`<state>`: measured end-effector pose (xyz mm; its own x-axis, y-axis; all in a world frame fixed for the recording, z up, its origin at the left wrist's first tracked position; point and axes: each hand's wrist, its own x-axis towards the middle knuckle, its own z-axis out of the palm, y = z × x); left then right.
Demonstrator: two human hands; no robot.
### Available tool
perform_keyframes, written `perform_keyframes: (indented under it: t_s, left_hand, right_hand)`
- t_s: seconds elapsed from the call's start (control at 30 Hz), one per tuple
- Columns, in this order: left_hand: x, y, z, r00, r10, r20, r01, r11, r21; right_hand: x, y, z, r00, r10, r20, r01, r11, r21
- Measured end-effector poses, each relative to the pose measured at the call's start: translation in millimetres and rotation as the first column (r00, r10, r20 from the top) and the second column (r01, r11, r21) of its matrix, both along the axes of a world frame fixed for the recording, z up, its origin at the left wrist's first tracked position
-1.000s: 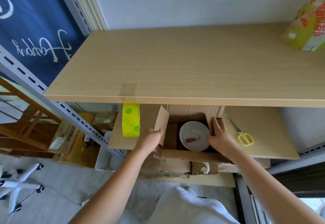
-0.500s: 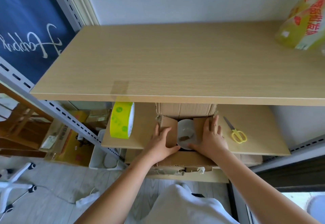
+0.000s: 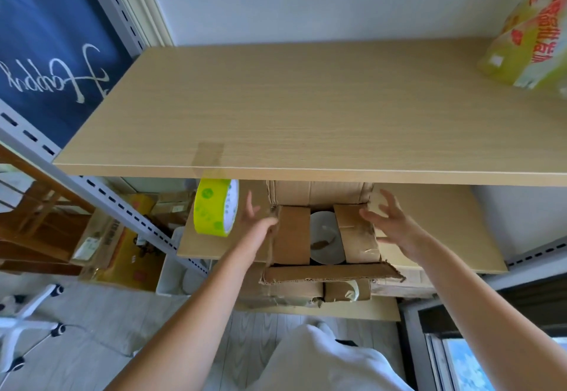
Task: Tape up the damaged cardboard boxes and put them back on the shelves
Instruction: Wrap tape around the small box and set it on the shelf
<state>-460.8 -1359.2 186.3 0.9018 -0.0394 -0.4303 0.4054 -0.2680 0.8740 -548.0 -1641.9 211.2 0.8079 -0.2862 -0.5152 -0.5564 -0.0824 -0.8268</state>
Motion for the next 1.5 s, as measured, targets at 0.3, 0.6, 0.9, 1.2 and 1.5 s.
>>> perform_keyframes:
  t_s: [0.3,0.6,0.9,1.2,1.5]
  left_hand:
    - [-22,30,17,0.997,-0.069,-0.016,0.063,0.969,-0.238]
    - [-27,10,-18,0.846,-0.504,0.175,0.366,0.786,0.498]
    - [-21,7,-14,0.827,-0.551,0.113,0.379,0.694,0.612]
    - [-34,-1,20,0.767,-0.624,-0.149,0.604,0.622,0.499]
    - [-61,-18,5,0.748,-0.625,-0.224,0.634,0.573,0.519]
  right_hand:
    - [34,-7,5,0.995,-0.092,0.03,0.074,0.921,0.384]
    - [29,6,-4,0.915,0.398,-0.059,-0.377,0.797,-0.471]
    - [-55,2,3,0.968,-0.167,-0.189,0.216,0.937,0.275]
    - [-39,46,-8,0.984,-0.169,0.06,0.157,0.973,0.171]
    - [-23,88,-19,0.934,0.289,0.208,-0.183,0.89,-0.417]
